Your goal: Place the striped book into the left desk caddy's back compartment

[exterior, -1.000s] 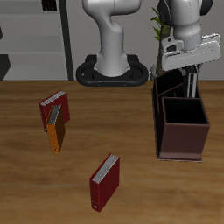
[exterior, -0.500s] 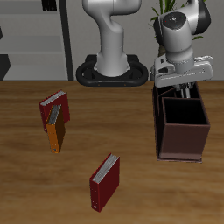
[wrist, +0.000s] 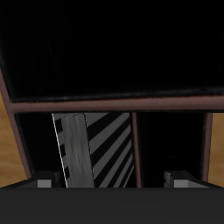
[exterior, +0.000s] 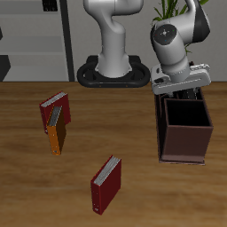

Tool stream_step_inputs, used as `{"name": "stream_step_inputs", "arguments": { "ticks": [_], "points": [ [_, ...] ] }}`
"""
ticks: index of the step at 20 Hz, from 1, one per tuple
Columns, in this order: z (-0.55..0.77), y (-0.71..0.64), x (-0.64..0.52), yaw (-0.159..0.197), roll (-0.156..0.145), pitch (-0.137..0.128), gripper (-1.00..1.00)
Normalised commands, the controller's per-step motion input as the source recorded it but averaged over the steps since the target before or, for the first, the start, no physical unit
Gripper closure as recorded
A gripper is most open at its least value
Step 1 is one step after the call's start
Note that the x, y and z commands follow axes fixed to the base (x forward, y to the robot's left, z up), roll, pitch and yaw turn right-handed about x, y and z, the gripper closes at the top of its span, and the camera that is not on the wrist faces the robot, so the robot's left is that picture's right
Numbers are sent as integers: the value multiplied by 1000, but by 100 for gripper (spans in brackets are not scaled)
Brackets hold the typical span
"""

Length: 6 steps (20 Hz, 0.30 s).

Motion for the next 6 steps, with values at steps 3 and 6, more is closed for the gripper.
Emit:
{"name": "stream_step_inputs", "arguments": {
  "ticks": [3,6],
  "points": [
    [145,55,-186,-12,46,-23,-100],
    [180,64,-207,-10,49,-30,-100]
  ]
}}
